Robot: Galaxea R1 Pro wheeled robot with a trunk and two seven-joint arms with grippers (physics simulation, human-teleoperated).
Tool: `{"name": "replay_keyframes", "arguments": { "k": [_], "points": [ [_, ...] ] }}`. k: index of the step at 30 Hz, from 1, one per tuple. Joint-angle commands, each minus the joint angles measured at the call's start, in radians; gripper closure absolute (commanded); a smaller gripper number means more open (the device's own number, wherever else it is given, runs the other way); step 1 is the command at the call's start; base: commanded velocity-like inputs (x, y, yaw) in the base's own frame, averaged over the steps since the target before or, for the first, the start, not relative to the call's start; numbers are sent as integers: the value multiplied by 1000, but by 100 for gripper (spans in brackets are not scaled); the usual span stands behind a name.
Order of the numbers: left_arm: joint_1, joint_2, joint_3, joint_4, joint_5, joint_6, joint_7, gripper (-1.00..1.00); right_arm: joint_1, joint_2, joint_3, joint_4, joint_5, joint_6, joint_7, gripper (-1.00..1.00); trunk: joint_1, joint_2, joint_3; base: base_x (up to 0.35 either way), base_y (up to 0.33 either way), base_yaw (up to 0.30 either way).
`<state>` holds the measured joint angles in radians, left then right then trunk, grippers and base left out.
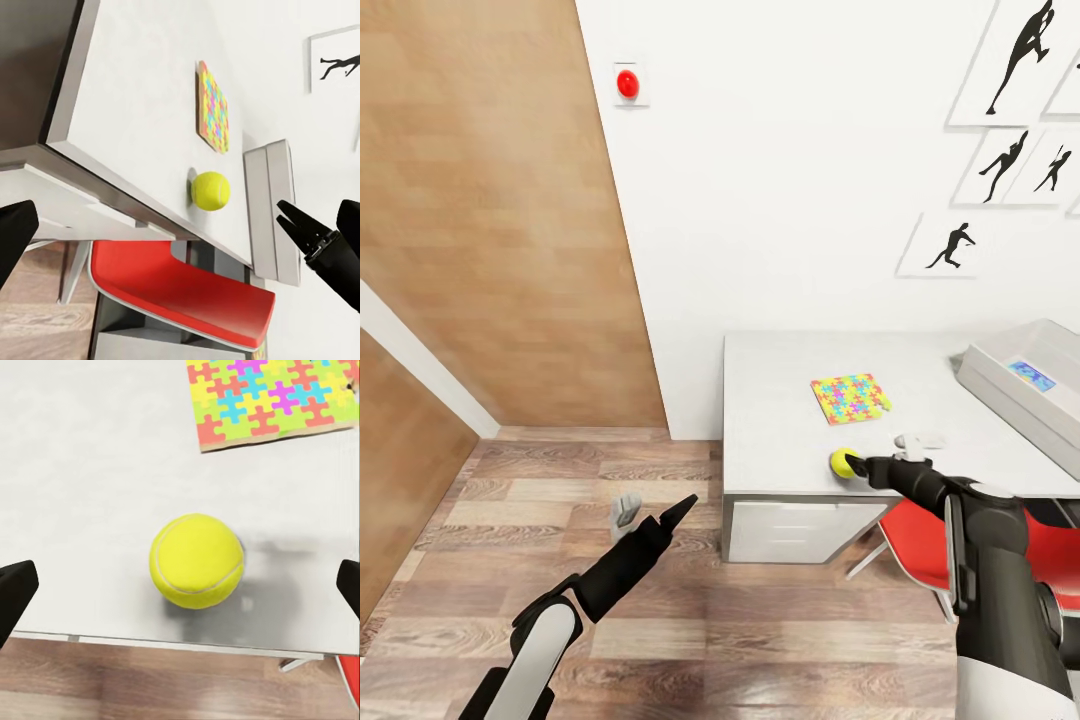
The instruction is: Put all the toys in the child's room - the three board games (two on the bed and one on the table), the two jigsaw puzzles on the table, and the tennis ball on the table - inside the toy box on the table in the child's room.
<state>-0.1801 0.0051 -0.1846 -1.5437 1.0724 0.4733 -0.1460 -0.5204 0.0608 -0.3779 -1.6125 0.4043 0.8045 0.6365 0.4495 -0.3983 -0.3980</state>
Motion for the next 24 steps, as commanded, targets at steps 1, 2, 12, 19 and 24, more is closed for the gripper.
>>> {"name": "replay_keyframes", "arguments": {
  "k": [1, 2, 12, 19, 24],
  "points": [
    [-1, 0, 0, 0, 6, 4, 0, -100, -1, 4, 7, -1, 10, 3, -13, -100, 1, -2, -2, 0, 0, 0],
    [-1, 0, 0, 0, 6, 4, 0, -100, -1, 4, 7, -1, 10, 3, -13, -100, 1, -2, -2, 0, 0, 0],
    [-1, 0, -1, 0, 6, 4, 0, -100, 1, 12, 40, 0, 9, 4, -93, -100, 1, -2, -2, 0, 0, 0],
    [-1, 0, -1, 0, 6, 4, 1, -100, -1, 12, 45, 0, 7, 4, -113, -100, 1, -2, -2, 0, 0, 0],
    [-1, 0, -1, 1, 6, 4, 1, -100, -3, 12, 44, 0, 6, 3, -118, -100, 1, -2, -2, 0, 0, 0]
  ]
}}
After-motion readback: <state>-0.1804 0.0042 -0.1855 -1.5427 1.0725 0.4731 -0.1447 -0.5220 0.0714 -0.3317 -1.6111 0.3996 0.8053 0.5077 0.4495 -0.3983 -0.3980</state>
